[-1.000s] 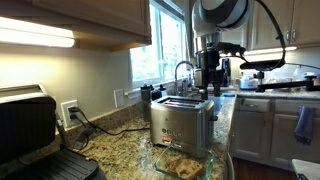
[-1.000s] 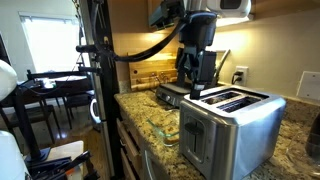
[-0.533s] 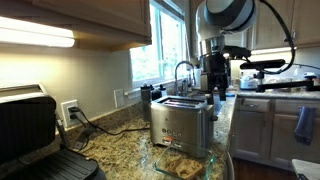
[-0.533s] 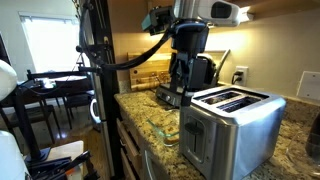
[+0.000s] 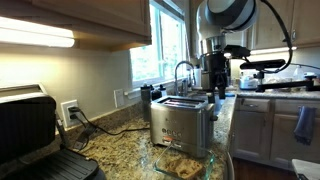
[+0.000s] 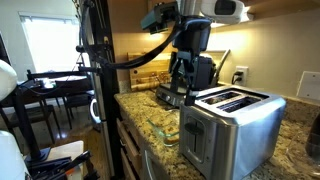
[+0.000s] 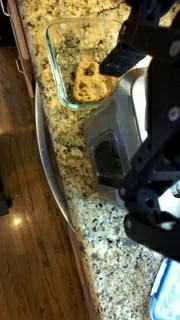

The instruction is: Put a slice of bread in the toaster and push the toaster lever down

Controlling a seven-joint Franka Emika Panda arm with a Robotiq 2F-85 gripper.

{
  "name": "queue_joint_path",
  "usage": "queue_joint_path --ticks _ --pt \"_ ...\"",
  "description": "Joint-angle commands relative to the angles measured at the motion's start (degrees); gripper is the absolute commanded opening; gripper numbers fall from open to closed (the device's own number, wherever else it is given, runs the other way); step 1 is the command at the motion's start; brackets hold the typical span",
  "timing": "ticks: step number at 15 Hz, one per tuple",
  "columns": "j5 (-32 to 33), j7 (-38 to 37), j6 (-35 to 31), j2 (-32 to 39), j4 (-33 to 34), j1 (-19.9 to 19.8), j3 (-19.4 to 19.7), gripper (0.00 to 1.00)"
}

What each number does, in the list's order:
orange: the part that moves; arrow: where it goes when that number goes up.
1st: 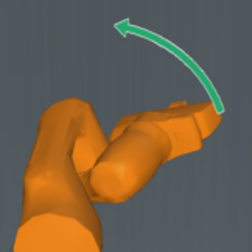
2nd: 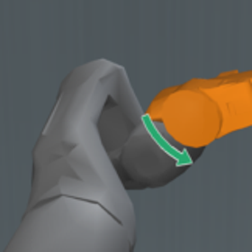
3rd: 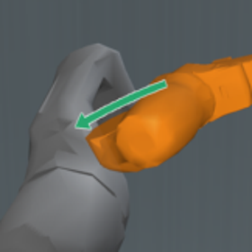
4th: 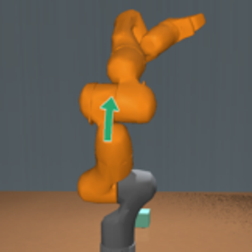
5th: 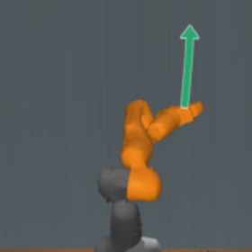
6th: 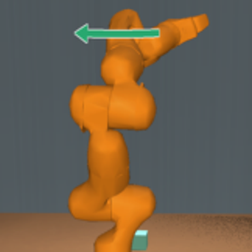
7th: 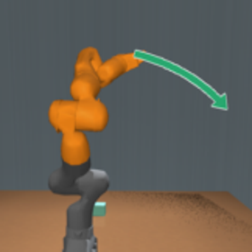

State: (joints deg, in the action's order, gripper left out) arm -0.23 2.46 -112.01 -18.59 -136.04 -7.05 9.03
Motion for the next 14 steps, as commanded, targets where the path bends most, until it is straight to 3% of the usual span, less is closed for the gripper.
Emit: queue_joint_path --ticks 1,14 --pt "2.1 3.1 -1.0 0.9 1.8 -0.7 0.4 1.0" --pt "4.3 7.7 -0.7 4.5 4.7 -1.0 1.7 1.0"
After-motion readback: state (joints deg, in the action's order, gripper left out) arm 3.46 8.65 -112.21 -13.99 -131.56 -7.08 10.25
